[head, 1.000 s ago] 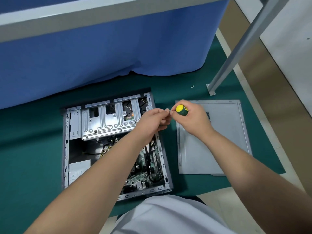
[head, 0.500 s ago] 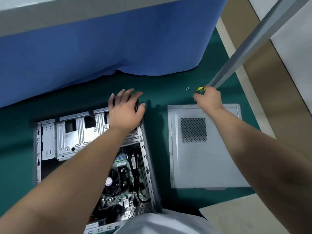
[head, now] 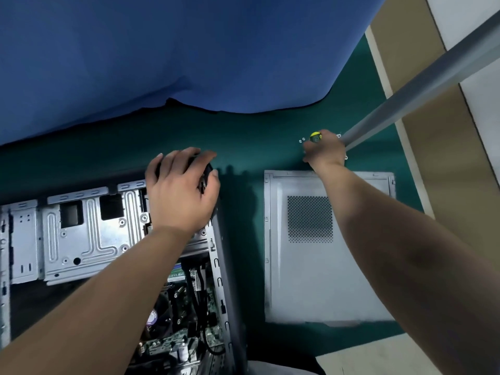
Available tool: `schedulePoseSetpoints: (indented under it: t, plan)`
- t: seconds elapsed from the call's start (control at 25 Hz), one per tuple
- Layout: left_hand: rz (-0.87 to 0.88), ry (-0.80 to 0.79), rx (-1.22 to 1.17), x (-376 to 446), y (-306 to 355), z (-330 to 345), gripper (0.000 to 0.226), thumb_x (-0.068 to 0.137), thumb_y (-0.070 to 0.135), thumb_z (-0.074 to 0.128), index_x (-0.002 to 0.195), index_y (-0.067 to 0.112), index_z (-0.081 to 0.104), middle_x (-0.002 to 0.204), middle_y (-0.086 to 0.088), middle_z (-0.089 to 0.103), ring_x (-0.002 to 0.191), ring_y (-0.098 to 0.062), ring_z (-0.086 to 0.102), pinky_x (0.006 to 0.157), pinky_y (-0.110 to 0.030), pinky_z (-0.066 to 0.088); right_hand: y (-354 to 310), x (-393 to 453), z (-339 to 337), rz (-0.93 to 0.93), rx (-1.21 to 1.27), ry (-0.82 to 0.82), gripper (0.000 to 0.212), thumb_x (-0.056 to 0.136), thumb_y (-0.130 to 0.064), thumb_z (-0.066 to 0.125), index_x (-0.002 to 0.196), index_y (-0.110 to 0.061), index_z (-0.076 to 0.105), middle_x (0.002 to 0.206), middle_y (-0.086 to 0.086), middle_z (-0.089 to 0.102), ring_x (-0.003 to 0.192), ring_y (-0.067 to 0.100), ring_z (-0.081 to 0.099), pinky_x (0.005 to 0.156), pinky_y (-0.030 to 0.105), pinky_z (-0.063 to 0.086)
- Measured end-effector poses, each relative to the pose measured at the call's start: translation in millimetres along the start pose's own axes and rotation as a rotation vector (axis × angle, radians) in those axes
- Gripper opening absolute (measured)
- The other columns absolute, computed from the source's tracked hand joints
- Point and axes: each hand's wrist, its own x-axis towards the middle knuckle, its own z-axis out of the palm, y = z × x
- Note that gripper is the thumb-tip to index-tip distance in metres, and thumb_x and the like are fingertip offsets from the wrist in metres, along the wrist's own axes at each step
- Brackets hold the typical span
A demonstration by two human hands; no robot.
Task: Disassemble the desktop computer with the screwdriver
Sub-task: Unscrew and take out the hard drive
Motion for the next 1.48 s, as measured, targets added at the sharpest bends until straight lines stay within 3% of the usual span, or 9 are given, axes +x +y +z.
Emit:
schedulePoseSetpoints:
  t: [0.36, 0.52, 0.64, 0.76, 0.92, 1.04, 1.16, 1.32, 1.48]
  plan:
    - [-0.001, 0.024, -0.001, 1, 1, 0, 0.033, 0.096, 0.038, 0.054, 0.123, 0.03, 0.071, 0.125, 0.002, 0.066, 0.12, -0.026, 0.057, 0.118, -0.045, 0.025, 0, 0, 4, 0.012, 0.15, -0.005, 0.016, 0.085, -0.032, 0.057, 0.094, -0.019, 0.062, 0.082, 0.005, 0.073, 0.077, 0.029, 0.074, 0.077, 0.047, 0.062]
    - [-0.004, 0.032, -0.024, 1, 0, 1, 0.034, 0.095, 0.039, 0.054, 0.123, 0.03, 0.071, 0.124, 0.002, 0.067, 0.118, -0.026, 0.057, 0.117, -0.045, 0.025, 2, -25, -11, -0.055, 0.245, 0.057, 0.017, 0.086, -0.036, 0.061, 0.09, -0.019, 0.062, 0.076, 0.005, 0.07, 0.075, 0.03, 0.07, 0.068, 0.041, 0.06]
    - [-0.016, -0.029, -0.032, 0, 0, -1, 0.037, 0.094, 0.045, 0.05, 0.125, 0.035, 0.069, 0.129, 0.006, 0.065, 0.121, -0.023, 0.056, 0.117, -0.044, 0.023, 2, -65, -28, -0.088, 0.466, 0.048, 0.027, 0.088, -0.042, 0.07, 0.086, -0.018, 0.059, 0.066, -0.001, 0.062, 0.054, 0.019, 0.061, 0.051, 0.031, 0.049]
    - [0.02, -0.191, -0.042, 0, -1, -13, 0.041, 0.093, 0.053, 0.046, 0.128, 0.045, 0.065, 0.152, 0.009, 0.05, 0.138, -0.023, 0.043, 0.12, -0.048, 0.017, -15, -111, -46, -0.046, 0.776, -0.111, 0.023, 0.09, -0.028, 0.075, 0.089, -0.016, 0.055, 0.063, -0.003, 0.053, 0.049, 0.013, 0.044, 0.047, 0.027, 0.038]
    - [0.066, -0.394, -0.213, -13, 8, -37, 0.038, 0.093, 0.063, 0.044, 0.122, 0.05, 0.065, 0.17, 0.014, 0.013, 0.155, -0.024, 0.008, 0.123, -0.05, -0.003, -56, -173, -69, -0.097, 1.137, -0.31, 0.018, 0.09, 0.002, 0.058, 0.095, -0.015, 0.054, 0.07, 0.001, 0.054, 0.057, 0.017, 0.048, 0.051, 0.029, 0.042]
    - [0.143, -0.374, -0.458, -66, 28, -55, 0.046, 0.092, 0.067, 0.041, 0.119, 0.043, 0.069, 0.156, 0.023, 0.039, 0.15, -0.02, 0.016, 0.115, -0.041, 0.011, -83, -215, -73, -0.161, 1.291, -0.353, 0.022, 0.09, 0.007, 0.055, 0.099, -0.013, 0.054, 0.071, 0.003, 0.055, 0.058, 0.017, 0.051, 0.053, 0.029, 0.044]
    - [0.008, -0.359, -0.708, -112, 36, -70, 0.033, 0.1, 0.053, 0.044, 0.112, 0.036, 0.07, 0.117, 0.041, 0.059, 0.13, -0.002, 0.037, 0.109, -0.043, 0.03, -99, -249, -71, -0.232, 1.334, -0.415, 0.026, 0.086, 0.001, 0.061, 0.108, -0.012, 0.056, 0.077, 0.005, 0.059, 0.064, 0.019, 0.055, 0.057, 0.031, 0.049]
    - [-0.067, -0.277, -0.722, -125, 14, -90, 0.02, 0.108, 0.031, 0.047, 0.093, 0.03, 0.061, 0.076, 0.01, 0.065, 0.081, -0.007, 0.058, 0.077, -0.042, 0.05, -101, -282, -62, -0.397, 0.949, -0.375, 0.043, 0.093, -0.014, 0.066, 0.123, -0.039, 0.048, 0.101, 0.012, 0.063, 0.08, 0.024, 0.074, 0.08, 0.045, 0.062]
    - [-0.003, -0.249, -0.588, -125, -14, -101, 0.019, 0.108, 0.032, 0.046, 0.106, 0.021, 0.062, 0.077, 0.001, 0.06, 0.076, -0.022, 0.055, 0.073, -0.045, 0.05, -99, -305, -52, -0.533, 0.688, -0.282, 0.075, 0.089, -0.017, 0.07, 0.134, -0.058, 0.026, 0.103, 0.007, 0.067, 0.085, 0.029, 0.076, 0.074, 0.046, 0.065]
